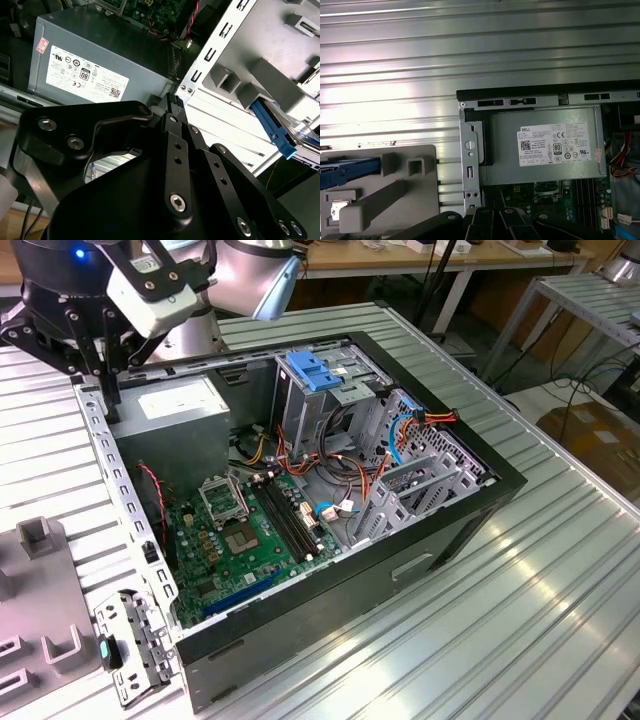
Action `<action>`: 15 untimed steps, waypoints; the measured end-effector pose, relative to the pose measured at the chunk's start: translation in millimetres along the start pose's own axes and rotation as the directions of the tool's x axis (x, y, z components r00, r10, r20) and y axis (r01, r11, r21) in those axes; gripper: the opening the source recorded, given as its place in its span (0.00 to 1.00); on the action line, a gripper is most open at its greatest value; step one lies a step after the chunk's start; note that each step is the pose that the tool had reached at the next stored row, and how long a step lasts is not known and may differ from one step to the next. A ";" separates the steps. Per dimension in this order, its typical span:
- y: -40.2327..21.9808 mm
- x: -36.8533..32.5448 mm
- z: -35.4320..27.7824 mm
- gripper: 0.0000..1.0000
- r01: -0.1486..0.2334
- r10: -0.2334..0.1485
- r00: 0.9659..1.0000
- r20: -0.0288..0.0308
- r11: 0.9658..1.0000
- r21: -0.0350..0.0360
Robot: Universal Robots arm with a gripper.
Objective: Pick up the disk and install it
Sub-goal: 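Reach for the disk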
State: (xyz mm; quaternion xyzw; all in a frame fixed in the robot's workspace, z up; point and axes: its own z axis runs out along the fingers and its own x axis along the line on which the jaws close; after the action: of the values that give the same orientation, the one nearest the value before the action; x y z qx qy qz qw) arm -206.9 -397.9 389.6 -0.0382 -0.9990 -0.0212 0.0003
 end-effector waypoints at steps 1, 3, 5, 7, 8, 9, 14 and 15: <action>-0.1 0.6 0.1 0.11 0.000 0.000 1.000 0.000 1.000 0.000; -0.2 2.0 0.1 0.11 0.000 0.000 1.000 0.000 1.000 0.000; -0.3 3.4 0.2 0.11 0.000 0.000 1.000 -0.001 1.000 0.000; -0.4 5.5 0.3 0.11 0.000 0.000 1.000 -0.001 1.000 0.000; -0.6 7.2 0.4 0.11 0.000 0.000 1.000 -0.002 1.000 0.000; -0.7 8.4 0.4 0.11 0.000 0.000 1.000 -0.002 1.000 0.000; -1.0 12.8 0.7 0.11 0.000 0.000 1.000 -0.005 1.000 0.000; -1.1 13.5 0.8 0.11 0.000 0.000 1.000 -0.005 1.000 0.000</action>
State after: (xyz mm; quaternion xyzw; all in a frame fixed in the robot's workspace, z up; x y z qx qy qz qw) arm -220.4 -397.9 388.8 -0.0382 -0.9990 -0.0211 0.0028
